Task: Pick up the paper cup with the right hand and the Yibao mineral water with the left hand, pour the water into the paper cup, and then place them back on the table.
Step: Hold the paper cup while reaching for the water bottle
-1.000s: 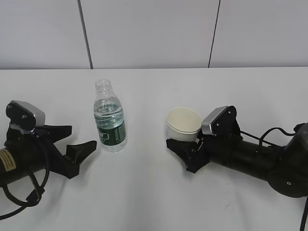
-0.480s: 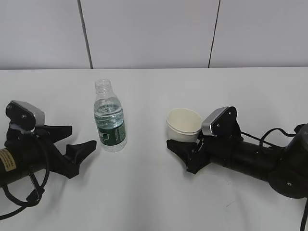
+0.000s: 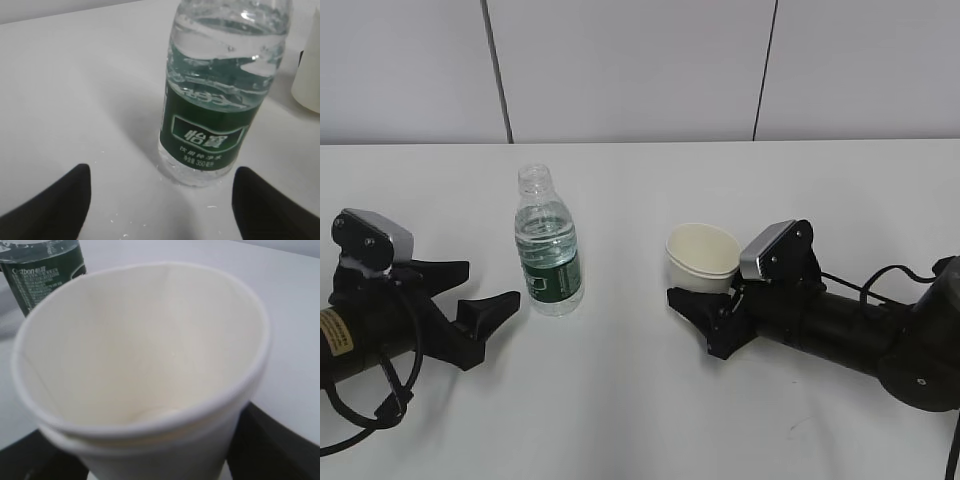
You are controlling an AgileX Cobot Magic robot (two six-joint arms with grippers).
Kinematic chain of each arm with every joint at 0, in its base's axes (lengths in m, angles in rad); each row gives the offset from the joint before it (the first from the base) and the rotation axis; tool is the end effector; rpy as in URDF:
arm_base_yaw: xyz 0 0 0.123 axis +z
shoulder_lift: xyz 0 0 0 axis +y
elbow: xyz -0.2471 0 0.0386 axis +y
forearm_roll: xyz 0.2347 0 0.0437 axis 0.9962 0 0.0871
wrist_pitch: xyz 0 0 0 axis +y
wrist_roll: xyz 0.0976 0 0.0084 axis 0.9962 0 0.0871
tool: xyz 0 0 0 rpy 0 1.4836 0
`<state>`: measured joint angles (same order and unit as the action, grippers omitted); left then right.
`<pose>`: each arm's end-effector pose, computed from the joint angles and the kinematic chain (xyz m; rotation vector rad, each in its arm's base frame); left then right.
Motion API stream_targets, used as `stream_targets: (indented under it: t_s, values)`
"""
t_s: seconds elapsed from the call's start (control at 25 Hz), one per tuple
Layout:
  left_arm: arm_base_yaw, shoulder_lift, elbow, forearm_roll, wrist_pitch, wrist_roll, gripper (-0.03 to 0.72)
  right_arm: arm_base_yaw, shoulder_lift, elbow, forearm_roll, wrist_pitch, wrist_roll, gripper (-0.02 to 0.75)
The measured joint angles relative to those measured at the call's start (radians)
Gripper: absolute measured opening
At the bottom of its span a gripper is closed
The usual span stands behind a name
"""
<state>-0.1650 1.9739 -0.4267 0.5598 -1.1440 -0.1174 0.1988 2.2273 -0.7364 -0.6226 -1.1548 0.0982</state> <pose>0.2499 -0.0896 0.0695 0.6150 1.8359 -0.5100 0.3054 0.1148 0.0377 -0.7250 1.7397 0.5431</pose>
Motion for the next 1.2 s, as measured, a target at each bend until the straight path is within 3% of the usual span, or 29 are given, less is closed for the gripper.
stream_targets:
  t_s: [0.56,0.88,1.2]
  values:
    - [-0.018,0.0,0.0,-0.001,0.0,-0.02,0.534,0.0,0.0,0.0,0.0,0.0,-0.004,0.54]
    - [-0.018,0.0,0.0,-0.029,0.0,-0.06,0.641,0.0,0.0,0.0,0.004,0.0,-0.021,0.54]
    - [-0.032,0.028,-0.069,0.017,0.0,-0.052,0.651,0.0,0.0,0.0,0.008,0.0,-0.023,0.54]
